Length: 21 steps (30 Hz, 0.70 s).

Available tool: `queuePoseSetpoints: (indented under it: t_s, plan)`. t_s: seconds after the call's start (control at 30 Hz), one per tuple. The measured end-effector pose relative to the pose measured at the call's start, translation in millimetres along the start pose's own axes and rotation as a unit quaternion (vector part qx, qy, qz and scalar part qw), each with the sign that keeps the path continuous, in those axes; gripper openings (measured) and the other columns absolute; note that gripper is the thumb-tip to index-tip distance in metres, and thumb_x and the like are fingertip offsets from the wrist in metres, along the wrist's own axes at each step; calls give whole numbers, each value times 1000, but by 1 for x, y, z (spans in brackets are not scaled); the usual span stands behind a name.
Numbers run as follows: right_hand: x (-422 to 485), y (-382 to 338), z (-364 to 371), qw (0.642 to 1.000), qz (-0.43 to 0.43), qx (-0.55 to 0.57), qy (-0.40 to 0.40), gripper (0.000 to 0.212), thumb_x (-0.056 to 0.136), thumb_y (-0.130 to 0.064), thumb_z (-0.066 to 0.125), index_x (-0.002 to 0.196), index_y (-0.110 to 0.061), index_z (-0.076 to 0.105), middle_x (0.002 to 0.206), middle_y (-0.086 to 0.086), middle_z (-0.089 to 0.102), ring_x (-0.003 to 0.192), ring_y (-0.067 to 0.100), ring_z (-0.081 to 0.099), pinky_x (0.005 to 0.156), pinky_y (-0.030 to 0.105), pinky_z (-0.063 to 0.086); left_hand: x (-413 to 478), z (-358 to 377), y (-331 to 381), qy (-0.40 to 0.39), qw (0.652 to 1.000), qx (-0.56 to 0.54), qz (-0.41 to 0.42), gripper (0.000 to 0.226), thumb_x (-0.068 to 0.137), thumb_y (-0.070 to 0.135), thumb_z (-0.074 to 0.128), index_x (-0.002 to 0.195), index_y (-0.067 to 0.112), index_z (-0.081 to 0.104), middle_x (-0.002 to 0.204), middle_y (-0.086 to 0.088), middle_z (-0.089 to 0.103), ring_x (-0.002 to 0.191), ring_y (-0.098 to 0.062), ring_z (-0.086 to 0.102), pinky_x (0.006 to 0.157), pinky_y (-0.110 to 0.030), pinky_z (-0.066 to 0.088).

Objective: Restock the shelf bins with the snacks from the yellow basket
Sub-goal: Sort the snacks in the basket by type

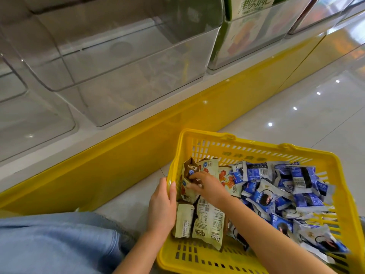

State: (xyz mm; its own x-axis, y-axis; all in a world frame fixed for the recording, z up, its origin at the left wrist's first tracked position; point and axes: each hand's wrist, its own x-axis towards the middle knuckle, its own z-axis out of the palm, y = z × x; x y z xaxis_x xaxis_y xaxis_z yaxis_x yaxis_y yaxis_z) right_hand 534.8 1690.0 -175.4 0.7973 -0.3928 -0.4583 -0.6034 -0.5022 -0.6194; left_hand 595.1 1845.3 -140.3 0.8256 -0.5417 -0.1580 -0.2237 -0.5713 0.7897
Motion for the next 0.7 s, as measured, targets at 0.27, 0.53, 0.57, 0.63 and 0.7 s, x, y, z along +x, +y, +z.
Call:
queuePoseSetpoints:
  t_s: [0.27, 0.53, 0.57, 0.63, 0.7]
  plan:
    - [-28, 90, -42, 989, 113, -88, 21, 52, 94, -29, 52, 139, -15, 31, 141, 5, 43, 122, 23, 48, 94, 35, 44, 0, -2, 4, -5, 1000, -23, -18, 37, 88, 52, 25, 87, 22, 45, 76, 0, 56, 68, -17, 57, 60, -44, 51]
    - [1, 88, -59, 975, 176, -135, -10, 68, 78, -35, 73, 132, -7, 41, 135, 11, 44, 119, 26, 48, 96, 36, 45, 1, -1, 1, -7, 999, -25, -28, 35, 91, 49, 27, 93, 21, 48, 81, 0, 59, 73, -19, 59, 67, -49, 50]
    - [1, 85, -59, 976, 175, -127, -2, 55, 80, -32, 71, 124, -8, 48, 125, 10, 53, 107, 25, 56, 87, 35, 50, 1, 0, 1, -9, 999, -27, -29, 35, 91, 49, 28, 93, 21, 48, 81, 1, 59, 74, -19, 59, 67, -49, 50]
    - [-4, 77, -61, 980, 172, -93, 31, 34, 87, -25, 64, 114, -8, 54, 107, 9, 62, 89, 24, 61, 69, 34, 51, 1, -1, 1, -13, 999, -33, -34, 34, 91, 49, 28, 92, 22, 48, 82, 1, 59, 75, -18, 59, 68, -48, 51]
    - [-14, 66, -65, 979, 153, -117, 72, 23, 92, -26, 56, 108, -9, 55, 103, 10, 63, 83, 24, 58, 62, 29, 41, 1, -1, 1, -16, 999, -33, -37, 33, 91, 49, 28, 92, 23, 48, 82, 2, 59, 75, -16, 59, 68, -47, 51]
